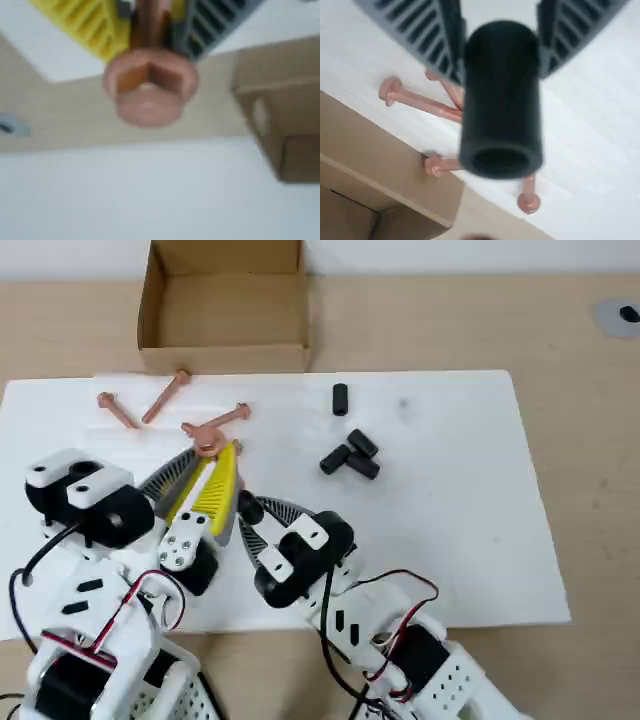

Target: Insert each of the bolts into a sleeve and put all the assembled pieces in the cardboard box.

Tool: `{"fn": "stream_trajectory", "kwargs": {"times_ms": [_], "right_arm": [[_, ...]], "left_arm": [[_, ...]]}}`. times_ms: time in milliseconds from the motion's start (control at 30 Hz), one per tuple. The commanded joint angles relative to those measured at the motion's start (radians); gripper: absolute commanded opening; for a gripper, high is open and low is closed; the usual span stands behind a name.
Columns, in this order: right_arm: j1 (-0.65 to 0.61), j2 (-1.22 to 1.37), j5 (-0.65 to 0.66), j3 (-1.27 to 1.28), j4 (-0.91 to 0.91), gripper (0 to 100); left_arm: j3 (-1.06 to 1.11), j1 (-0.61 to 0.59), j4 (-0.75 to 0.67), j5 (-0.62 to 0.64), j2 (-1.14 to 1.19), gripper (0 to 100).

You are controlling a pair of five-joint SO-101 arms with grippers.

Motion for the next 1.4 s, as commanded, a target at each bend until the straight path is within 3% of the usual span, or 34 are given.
{"fn": "stream_trajectory", "kwargs": {"times_ms": [0, 267, 1367], "right_arm": [[0.018, -0.176, 0.008, -0.004, -0.025, 0.9], [0.015, -0.176, 0.008, -0.004, -0.025, 0.9], [0.019, -0.177, 0.006, -0.038, -0.029, 0.9]], "left_arm": [[-0.075, -0.02, 0.052, -0.009, 0.004, 2], [-0.038, -0.018, 0.06, 0.071, 0.005, 2], [0.124, -0.015, 0.049, 0.127, 0.001, 1]]}}
